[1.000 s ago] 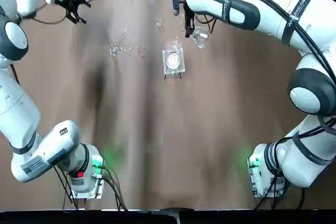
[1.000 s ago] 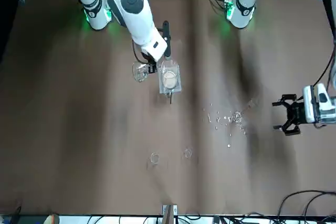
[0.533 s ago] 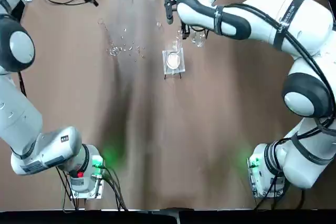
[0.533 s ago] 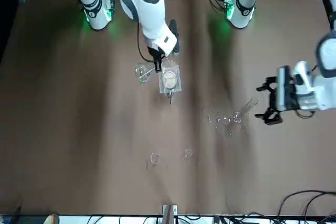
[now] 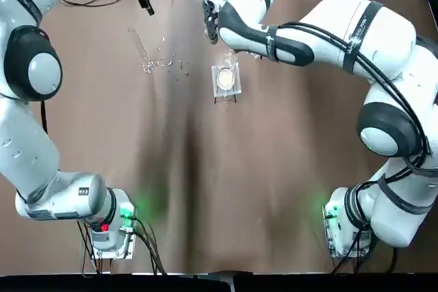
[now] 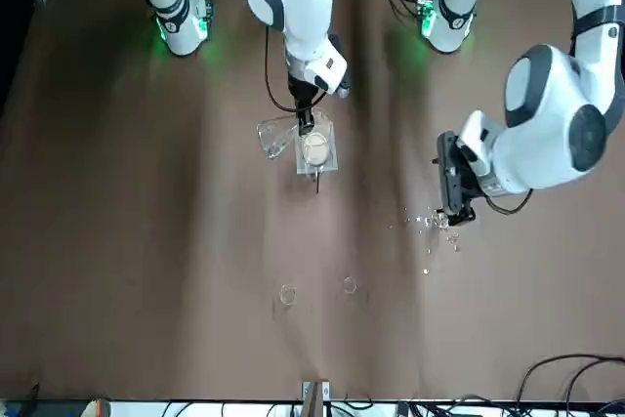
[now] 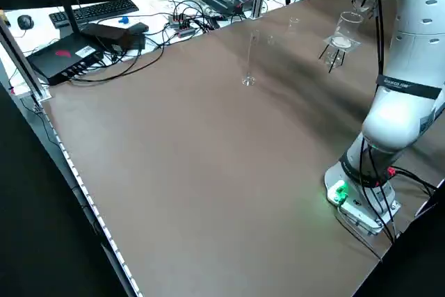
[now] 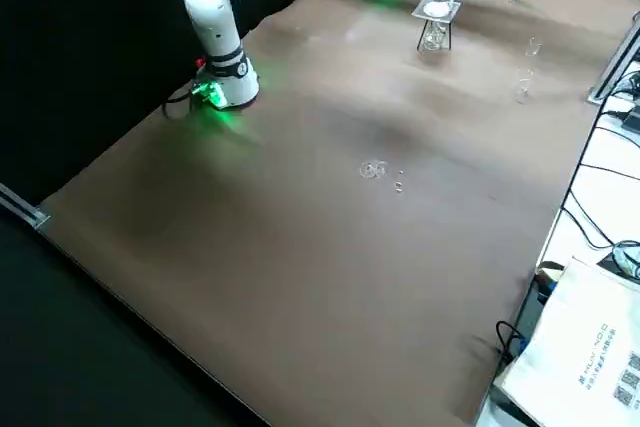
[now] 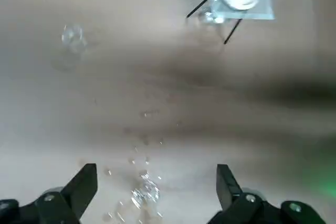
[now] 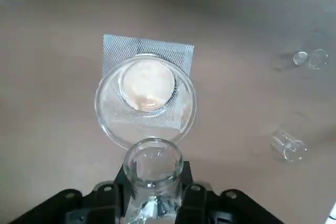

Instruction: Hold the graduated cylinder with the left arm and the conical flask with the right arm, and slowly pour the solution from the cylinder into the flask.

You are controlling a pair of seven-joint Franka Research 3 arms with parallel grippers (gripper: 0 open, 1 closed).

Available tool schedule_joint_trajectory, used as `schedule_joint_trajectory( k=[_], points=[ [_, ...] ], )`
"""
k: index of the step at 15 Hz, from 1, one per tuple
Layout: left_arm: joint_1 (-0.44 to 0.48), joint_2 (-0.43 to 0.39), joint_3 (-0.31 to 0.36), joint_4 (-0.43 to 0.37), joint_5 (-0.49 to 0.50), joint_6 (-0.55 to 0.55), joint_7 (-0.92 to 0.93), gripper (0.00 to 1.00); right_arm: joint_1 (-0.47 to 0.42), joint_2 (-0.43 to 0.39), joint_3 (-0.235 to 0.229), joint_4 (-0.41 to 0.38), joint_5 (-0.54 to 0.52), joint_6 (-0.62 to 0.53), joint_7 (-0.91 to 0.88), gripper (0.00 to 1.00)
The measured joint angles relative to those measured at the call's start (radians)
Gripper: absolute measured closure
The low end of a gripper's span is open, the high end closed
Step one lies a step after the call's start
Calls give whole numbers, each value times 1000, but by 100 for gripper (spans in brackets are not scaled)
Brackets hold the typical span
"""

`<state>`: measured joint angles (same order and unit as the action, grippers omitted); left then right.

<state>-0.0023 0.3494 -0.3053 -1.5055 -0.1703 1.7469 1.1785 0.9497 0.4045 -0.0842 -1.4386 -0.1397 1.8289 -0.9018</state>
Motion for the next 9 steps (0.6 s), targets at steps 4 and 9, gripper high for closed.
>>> schedule_joint_trajectory(
  k=[4,9],
  points=[
    [-39,-1,-4,2,79,3,-295,0,24,0,0,4,-79,-23,1,60],
    [-52,-30,-14,10,168,2,-645,0,49,1,0,12,-160,-51,3,60]
  ],
)
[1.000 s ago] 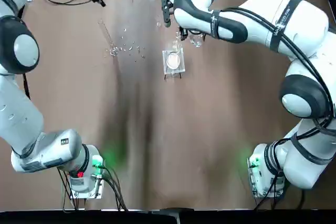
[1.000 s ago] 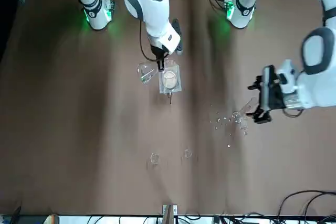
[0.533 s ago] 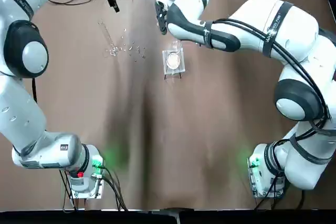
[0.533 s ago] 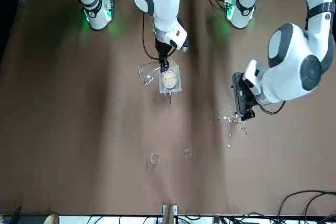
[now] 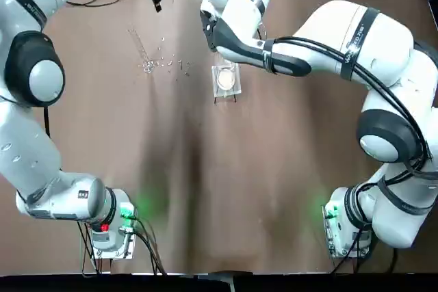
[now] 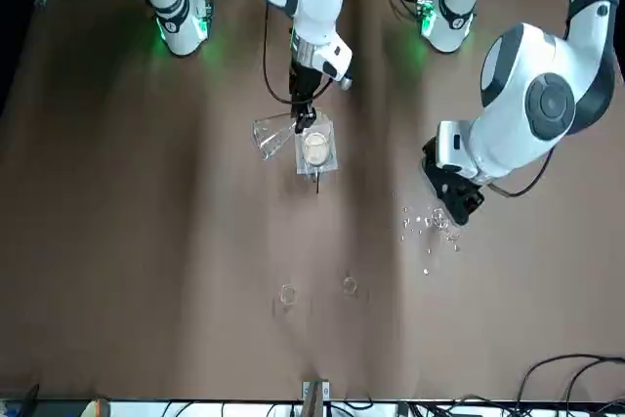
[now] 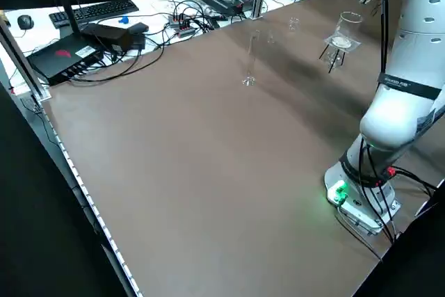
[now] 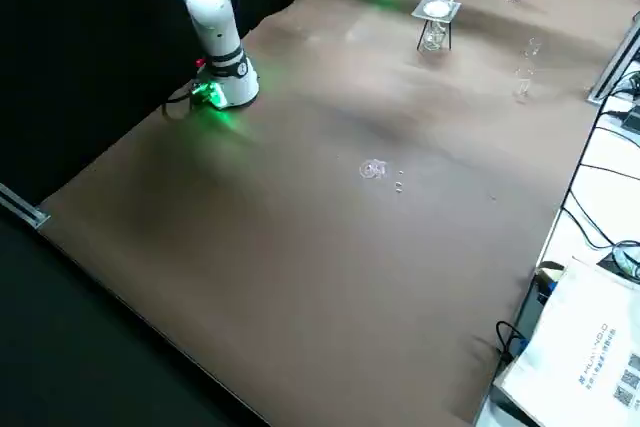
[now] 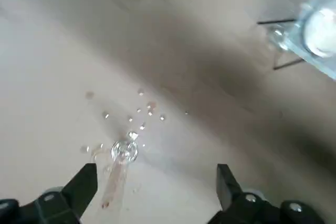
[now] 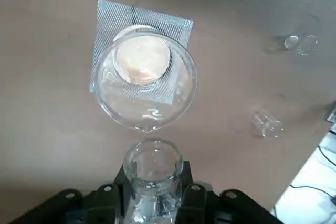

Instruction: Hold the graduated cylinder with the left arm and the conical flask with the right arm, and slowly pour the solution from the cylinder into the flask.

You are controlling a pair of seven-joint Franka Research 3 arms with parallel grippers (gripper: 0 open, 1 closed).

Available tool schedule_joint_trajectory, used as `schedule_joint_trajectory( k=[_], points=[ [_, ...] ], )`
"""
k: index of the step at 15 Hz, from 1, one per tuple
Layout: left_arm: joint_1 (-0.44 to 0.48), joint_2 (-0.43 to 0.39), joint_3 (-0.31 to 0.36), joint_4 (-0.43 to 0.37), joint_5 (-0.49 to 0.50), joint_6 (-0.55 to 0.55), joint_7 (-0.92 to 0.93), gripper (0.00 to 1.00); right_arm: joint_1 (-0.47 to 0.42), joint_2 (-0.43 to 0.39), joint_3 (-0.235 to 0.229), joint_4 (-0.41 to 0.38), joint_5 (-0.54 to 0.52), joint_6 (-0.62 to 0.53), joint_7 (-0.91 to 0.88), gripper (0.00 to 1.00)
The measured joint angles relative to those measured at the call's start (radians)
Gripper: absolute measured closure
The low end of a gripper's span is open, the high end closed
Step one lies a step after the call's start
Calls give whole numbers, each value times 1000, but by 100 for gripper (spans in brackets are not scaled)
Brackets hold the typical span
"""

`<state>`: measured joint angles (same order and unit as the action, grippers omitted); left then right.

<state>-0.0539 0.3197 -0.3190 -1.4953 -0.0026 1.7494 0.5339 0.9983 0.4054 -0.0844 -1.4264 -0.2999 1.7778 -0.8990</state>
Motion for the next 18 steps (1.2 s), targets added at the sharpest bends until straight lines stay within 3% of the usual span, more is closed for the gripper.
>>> schedule_joint_trajectory(
  k=[6,11,18],
  points=[
    [3,-68,-5,0,31,-75,-443,0,19,4,0,2,-39,-5,1,60],
    [61,-174,8,2,60,-165,-555,0,36,34,0,8,-96,-15,2,60],
    [77,-186,11,1,137,-166,-579,0,48,84,0,68,-153,-59,2,60]
  ],
)
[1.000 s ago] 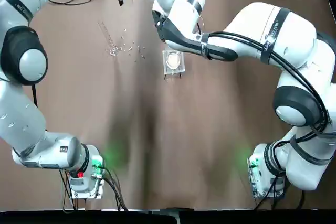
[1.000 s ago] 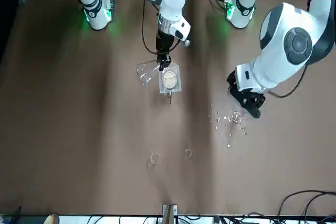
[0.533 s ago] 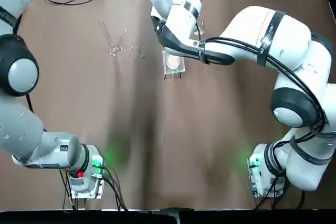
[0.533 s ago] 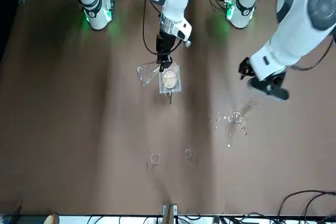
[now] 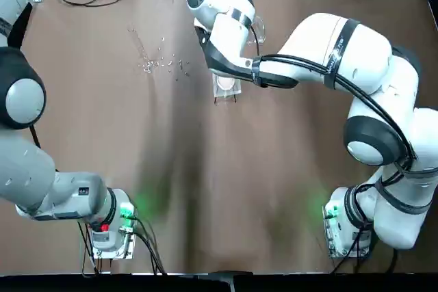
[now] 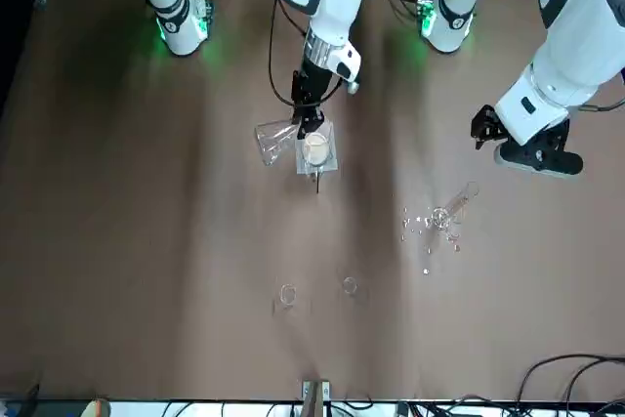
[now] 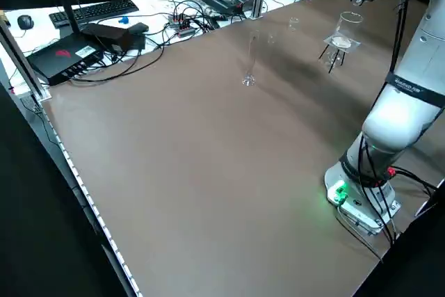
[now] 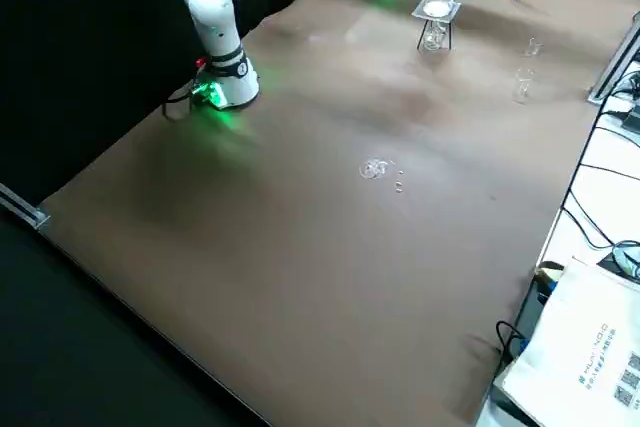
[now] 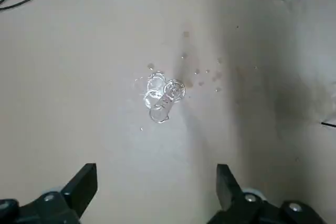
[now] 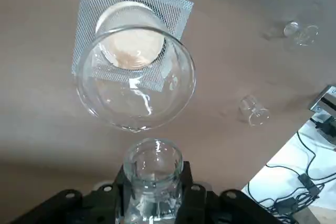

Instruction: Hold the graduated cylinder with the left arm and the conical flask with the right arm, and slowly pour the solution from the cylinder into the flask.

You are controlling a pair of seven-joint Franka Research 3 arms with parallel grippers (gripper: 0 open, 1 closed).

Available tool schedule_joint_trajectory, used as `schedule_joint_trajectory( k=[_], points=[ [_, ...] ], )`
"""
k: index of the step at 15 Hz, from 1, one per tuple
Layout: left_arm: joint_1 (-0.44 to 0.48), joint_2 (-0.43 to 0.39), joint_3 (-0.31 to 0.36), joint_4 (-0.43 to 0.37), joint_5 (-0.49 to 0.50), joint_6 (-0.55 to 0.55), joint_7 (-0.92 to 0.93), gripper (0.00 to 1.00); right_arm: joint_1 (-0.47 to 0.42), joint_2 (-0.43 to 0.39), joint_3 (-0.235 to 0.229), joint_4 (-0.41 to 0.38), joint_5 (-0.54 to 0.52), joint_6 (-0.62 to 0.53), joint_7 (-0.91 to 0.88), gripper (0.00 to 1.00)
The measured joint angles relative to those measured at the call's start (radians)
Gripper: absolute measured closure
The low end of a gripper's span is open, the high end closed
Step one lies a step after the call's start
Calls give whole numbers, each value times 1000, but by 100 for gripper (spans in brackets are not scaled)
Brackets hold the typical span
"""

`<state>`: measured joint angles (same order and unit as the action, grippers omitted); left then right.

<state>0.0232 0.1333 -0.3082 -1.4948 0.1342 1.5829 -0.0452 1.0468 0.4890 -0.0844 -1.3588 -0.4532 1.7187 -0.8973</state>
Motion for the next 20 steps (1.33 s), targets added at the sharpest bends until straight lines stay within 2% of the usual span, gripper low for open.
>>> schedule_joint_trajectory(
  k=[13,14,15,17,20],
  points=[
    [19,-24,19,2,-18,0,-21,0,44,24,0,4,-90,-42,0,60],
    [12,-34,44,2,-37,0,-26,0,45,24,0,4,-94,-44,0,60],
    [-8,-64,130,-2,-117,-6,-27,0,47,25,0,4,-104,-45,0,60],
    [-29,-96,213,-12,-166,-29,-27,0,50,31,0,4,-116,-46,0,60],
    [-31,-124,242,-41,-173,-39,-28,0,53,37,0,4,-137,-46,0,60]
  ],
)
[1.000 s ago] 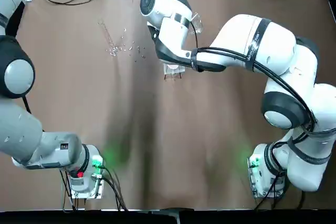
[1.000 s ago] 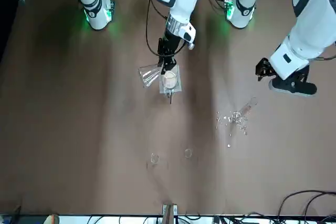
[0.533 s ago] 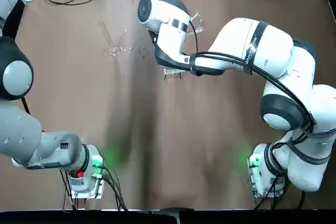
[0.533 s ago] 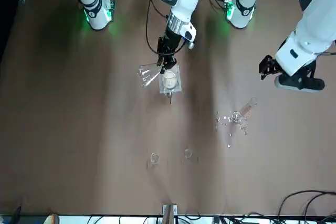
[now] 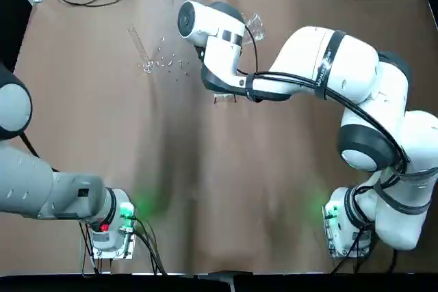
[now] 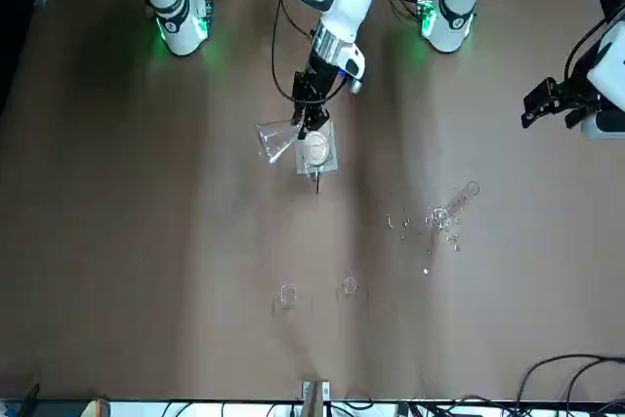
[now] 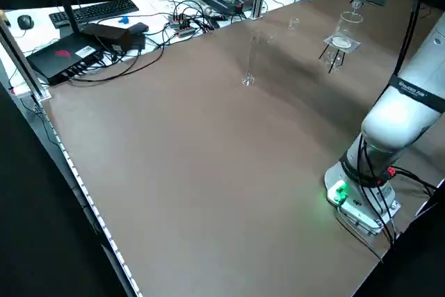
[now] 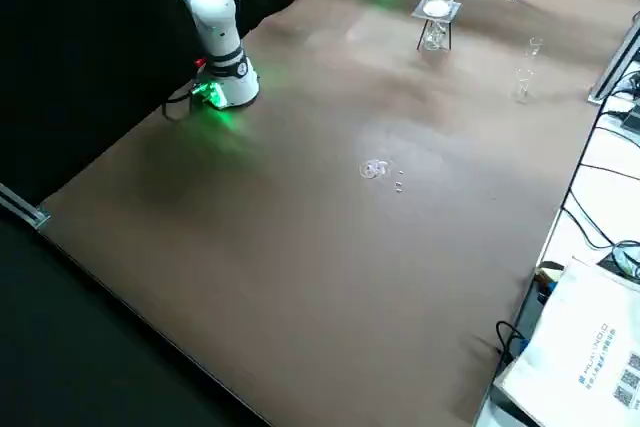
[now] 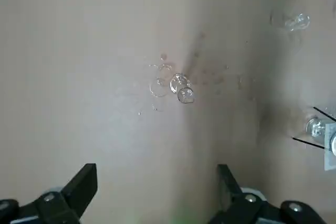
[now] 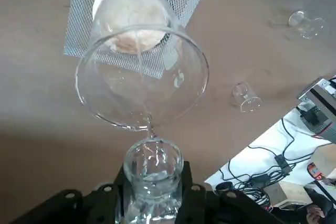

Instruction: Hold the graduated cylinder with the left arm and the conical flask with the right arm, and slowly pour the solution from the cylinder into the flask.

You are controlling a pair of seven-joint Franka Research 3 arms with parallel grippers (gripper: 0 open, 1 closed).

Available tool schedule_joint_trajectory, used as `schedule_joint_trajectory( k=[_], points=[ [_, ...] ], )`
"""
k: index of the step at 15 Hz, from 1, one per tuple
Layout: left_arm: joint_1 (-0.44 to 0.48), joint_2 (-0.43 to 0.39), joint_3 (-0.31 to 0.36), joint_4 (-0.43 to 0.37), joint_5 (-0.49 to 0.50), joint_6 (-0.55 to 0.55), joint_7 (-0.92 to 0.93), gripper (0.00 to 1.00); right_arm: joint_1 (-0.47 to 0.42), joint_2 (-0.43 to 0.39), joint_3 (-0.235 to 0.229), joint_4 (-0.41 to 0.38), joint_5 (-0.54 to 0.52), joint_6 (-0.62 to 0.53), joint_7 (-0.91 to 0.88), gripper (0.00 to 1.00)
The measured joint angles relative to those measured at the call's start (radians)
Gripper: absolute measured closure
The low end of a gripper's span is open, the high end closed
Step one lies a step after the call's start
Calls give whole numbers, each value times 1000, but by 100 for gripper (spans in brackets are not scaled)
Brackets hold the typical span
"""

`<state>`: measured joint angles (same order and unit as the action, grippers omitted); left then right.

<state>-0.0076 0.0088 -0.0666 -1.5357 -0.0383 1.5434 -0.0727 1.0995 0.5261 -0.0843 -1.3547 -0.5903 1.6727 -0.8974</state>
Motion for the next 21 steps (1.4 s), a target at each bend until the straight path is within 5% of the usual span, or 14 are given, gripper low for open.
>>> schedule_joint_trajectory(
  k=[21],
  points=[
    [-8,-15,-5,-24,0,-30,-26,0,0,1,0,1,-33,-1,0,60]
  ],
)
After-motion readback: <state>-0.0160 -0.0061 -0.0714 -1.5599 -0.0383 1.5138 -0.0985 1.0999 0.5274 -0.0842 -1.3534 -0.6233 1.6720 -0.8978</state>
